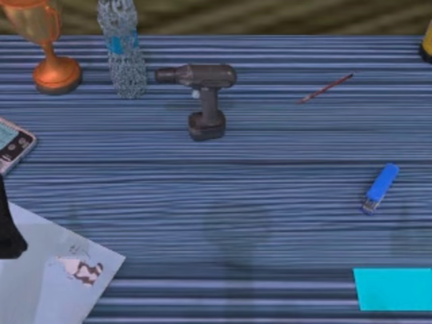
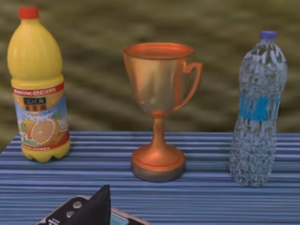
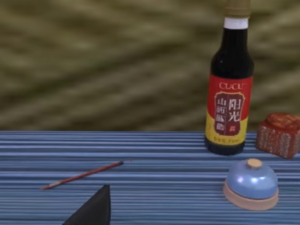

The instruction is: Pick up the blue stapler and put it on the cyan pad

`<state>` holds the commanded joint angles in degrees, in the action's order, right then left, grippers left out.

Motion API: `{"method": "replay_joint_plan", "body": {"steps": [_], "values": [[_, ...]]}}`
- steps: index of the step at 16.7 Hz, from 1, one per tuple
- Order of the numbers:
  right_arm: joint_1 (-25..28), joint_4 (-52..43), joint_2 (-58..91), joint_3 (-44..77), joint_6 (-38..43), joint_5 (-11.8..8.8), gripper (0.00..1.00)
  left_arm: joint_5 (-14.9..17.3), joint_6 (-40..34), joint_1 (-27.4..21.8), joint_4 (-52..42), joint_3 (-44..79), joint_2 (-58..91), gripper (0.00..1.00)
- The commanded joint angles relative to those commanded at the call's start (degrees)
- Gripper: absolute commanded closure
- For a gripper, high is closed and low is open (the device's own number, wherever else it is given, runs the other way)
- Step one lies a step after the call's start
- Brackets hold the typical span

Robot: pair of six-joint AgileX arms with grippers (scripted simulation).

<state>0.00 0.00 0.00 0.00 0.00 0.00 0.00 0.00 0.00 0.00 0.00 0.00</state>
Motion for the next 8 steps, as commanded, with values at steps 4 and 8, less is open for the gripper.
{"method": "replay_joint_plan", "body": {"steps": [4,8], "values": [[0.2,-1.2,1.8,1.7,1.0,0.0,0.0,0.0,0.0,0.0,0.0,0.0,0.0,0.0],[1.4,-8.1,12.5,11.9,6.4,-0.1,0.0,0.0,0.0,0.0,0.0,0.0,0.0,0.0]]}}
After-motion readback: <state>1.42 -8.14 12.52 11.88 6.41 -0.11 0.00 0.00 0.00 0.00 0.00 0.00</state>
